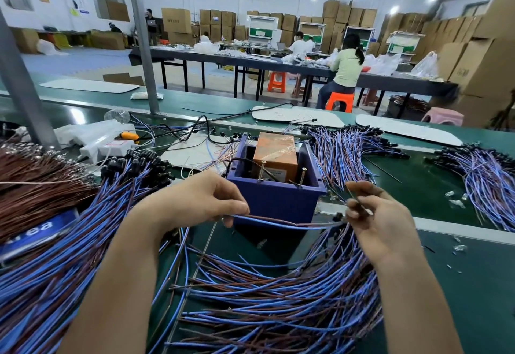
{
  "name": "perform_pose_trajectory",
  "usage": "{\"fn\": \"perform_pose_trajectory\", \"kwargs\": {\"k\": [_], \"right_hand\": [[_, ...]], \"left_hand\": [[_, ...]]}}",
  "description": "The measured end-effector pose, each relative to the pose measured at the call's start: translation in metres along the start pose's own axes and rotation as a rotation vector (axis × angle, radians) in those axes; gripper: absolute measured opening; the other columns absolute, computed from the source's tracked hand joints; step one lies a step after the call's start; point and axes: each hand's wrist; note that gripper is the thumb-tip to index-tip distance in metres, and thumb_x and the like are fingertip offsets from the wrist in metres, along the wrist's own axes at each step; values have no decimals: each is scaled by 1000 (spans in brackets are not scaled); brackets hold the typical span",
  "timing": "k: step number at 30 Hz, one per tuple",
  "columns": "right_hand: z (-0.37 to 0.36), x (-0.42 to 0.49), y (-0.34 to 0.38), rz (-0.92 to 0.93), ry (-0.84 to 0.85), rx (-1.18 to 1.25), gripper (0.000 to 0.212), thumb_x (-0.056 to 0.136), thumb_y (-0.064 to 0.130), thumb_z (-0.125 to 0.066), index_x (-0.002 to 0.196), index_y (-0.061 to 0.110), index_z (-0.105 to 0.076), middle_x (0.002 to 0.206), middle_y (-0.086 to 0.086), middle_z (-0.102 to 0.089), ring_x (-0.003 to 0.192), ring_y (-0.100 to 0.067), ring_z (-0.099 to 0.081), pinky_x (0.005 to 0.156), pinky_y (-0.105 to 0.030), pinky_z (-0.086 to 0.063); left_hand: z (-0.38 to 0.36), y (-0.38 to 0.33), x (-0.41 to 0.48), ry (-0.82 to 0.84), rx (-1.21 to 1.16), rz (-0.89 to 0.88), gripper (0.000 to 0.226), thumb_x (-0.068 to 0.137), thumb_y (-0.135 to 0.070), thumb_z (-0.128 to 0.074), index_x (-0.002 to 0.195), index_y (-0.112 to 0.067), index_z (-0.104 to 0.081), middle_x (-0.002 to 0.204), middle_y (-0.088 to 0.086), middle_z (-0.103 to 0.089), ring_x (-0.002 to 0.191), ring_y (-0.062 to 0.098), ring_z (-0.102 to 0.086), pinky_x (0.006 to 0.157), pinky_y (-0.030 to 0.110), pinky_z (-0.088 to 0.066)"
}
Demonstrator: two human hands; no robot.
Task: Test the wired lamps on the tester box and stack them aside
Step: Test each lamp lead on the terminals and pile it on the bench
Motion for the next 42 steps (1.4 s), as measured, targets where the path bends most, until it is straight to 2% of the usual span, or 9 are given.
{"fn": "perform_pose_trajectory", "kwargs": {"k": [3,11,15,19,20,23,26,31,42], "right_hand": [[11,7,1,123,-78,-244,37,87,-19,-33,78,11,-51,86,-10,-68,55,-13,-40,41,-16,-32],[30,25,-9,260,-205,-737,43,82,-21,-36,77,19,-52,96,-10,-69,69,-13,-52,67,-26,-41],[28,23,-14,226,-116,-1124,31,92,-3,-46,90,23,-63,89,-8,-68,62,-22,-55,52,-26,-36],[12,11,-13,263,-29,-1425,22,95,14,-50,103,23,-67,96,-13,-65,92,-30,-57,83,-31,-44],[7,6,-10,297,-3,-1392,17,94,19,-53,101,25,-68,99,-11,-66,94,-27,-58,84,-27,-45],[-14,-16,-5,316,229,-999,6,87,22,-67,85,27,-70,77,7,-71,75,-8,-66,58,-5,-43],[-33,-31,-14,391,399,-862,6,80,19,-75,80,25,-71,73,9,-73,68,-1,-67,59,-13,-51],[-42,-34,-30,486,335,-837,17,80,10,-75,73,23,-67,65,-1,-69,56,-10,-65,46,-17,-50],[-37,-27,-36,464,208,-911,22,83,9,-72,73,22,-58,67,-1,-69,57,-13,-68,54,-29,-59]], "left_hand": [[7,5,-4,4,8,9,12,85,-27,-70,74,-22,-74,63,-2,-67,59,8,-51,53,14,-40],[17,7,-6,-105,-143,-52,3,75,-14,-77,76,-12,-75,70,10,-71,61,12,-60,61,21,-52],[15,0,-7,-88,-388,-130,23,61,-24,-78,79,-11,-76,74,14,-69,63,13,-63,64,21,-56],[5,-6,1,-145,-550,-154,17,58,-21,-77,74,-15,-76,66,4,-67,58,10,-62,59,18,-53],[1,-7,4,-166,-589,-144,14,58,-19,-76,72,-16,-77,64,3,-68,57,8,-62,58,17,-53],[-14,-13,13,-206,-678,-113,10,61,-17,-73,71,-15,-77,63,2,-69,55,6,-63,55,16,-53],[-30,-18,21,-211,-719,-109,6,70,-13,-71,74,-13,-75,62,2,-68,56,5,-63,58,17,-55],[-51,-23,30,-242,-755,-87,9,83,-5,-66,79,-10,-72,70,1,-73,62,6,-66,64,18,-57],[-65,-25,35,-301,-692,-67,16,87,-8,-65,76,-18,-71,58,-5,-65,51,0,-55,53,14,-49]]}}
Point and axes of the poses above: each hand's wrist, its own x-axis towards the middle knuckle, its own z-axis out of the back of the hand, y = z × x
